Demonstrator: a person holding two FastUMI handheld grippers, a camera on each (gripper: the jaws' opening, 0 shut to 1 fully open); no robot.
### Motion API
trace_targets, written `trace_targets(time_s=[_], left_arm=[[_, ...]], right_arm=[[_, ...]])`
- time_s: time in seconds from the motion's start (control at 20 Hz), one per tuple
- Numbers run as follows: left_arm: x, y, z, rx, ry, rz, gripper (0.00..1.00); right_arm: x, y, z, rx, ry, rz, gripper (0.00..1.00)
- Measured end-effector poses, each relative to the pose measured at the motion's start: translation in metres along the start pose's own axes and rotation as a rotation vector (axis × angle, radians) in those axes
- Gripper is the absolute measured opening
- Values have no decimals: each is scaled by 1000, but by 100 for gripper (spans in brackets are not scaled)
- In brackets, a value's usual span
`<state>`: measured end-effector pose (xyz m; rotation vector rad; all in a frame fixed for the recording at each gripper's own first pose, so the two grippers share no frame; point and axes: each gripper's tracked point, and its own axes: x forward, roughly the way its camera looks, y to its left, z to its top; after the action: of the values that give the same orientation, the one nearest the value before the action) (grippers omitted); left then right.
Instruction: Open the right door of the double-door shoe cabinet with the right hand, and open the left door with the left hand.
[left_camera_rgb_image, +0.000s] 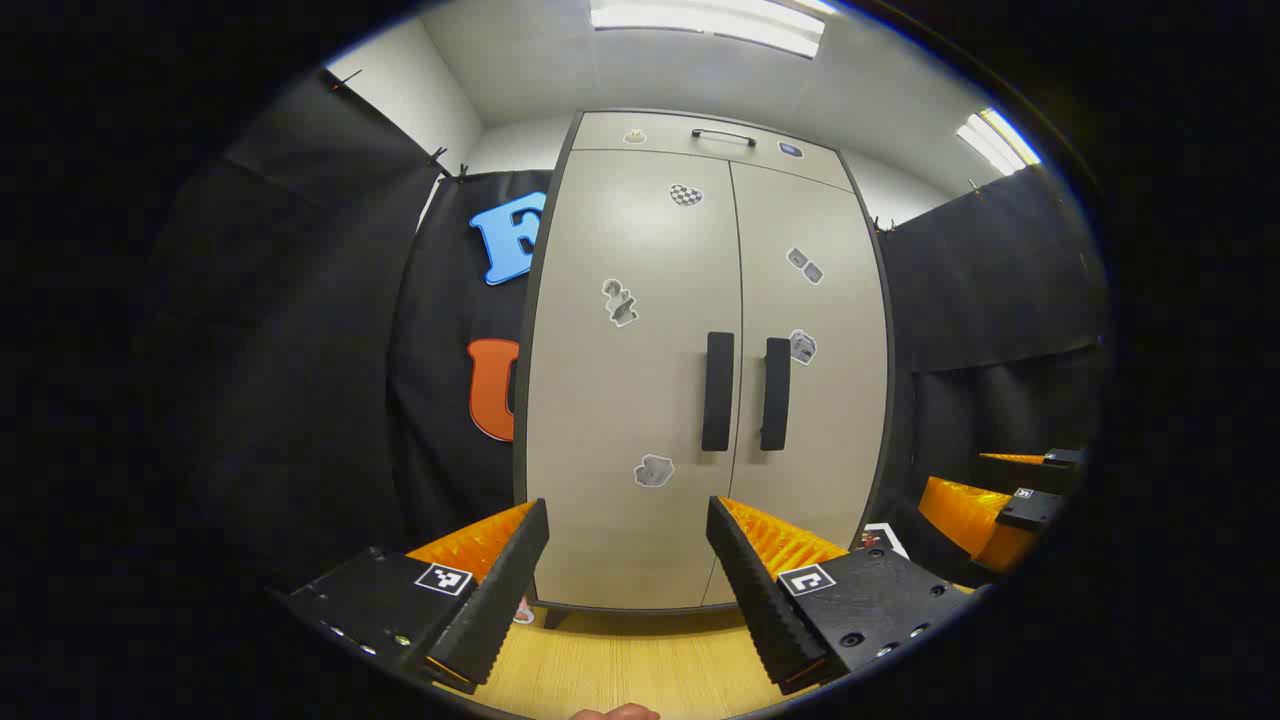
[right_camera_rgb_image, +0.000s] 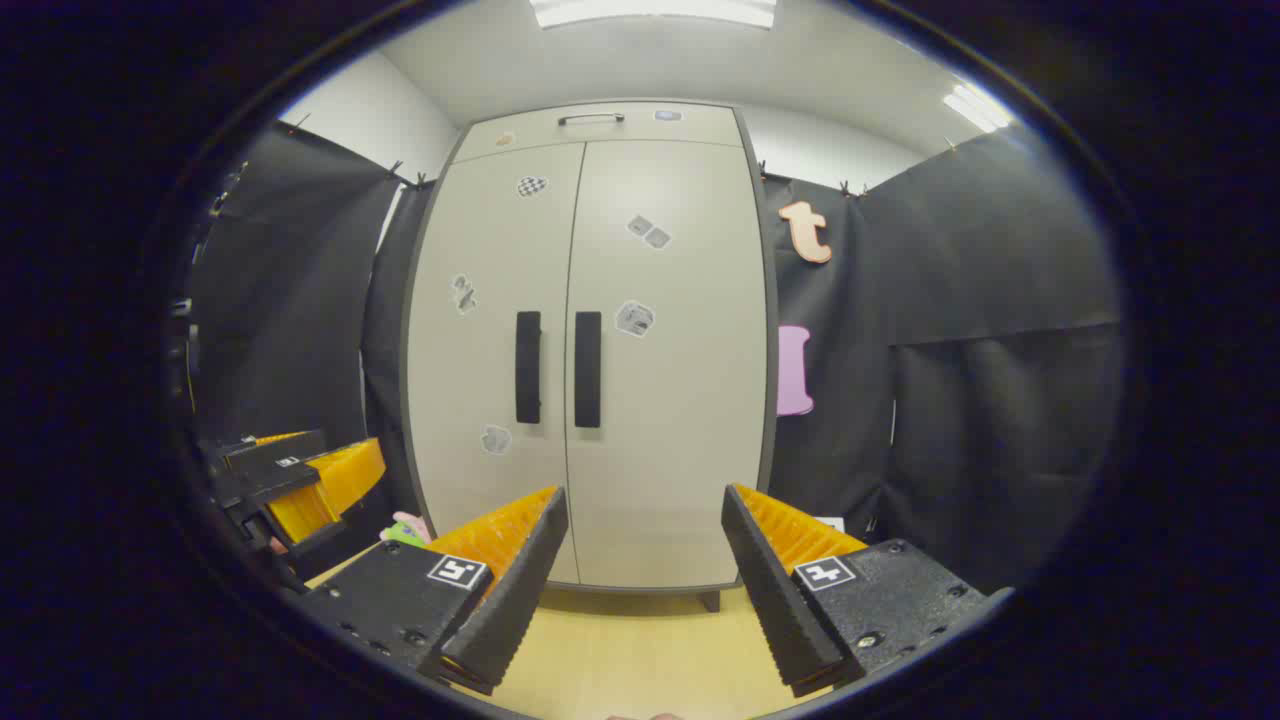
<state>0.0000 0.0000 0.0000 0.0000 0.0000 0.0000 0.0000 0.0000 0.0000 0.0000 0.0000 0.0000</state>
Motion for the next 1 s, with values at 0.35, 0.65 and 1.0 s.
trace_targets(time_s=[0.35,0.65,1.0], left_arm=[[1,-1,3,6,-9,-5,95],[1,-2,4,13,-8,-7,95],[4,1,8,29,-22,6,95]], right_arm=[[-2,-8,7,8,-37,-20,97],[0,-7,3,9,-25,-15,96],[3,-5,10,-3,-35,-18,96]])
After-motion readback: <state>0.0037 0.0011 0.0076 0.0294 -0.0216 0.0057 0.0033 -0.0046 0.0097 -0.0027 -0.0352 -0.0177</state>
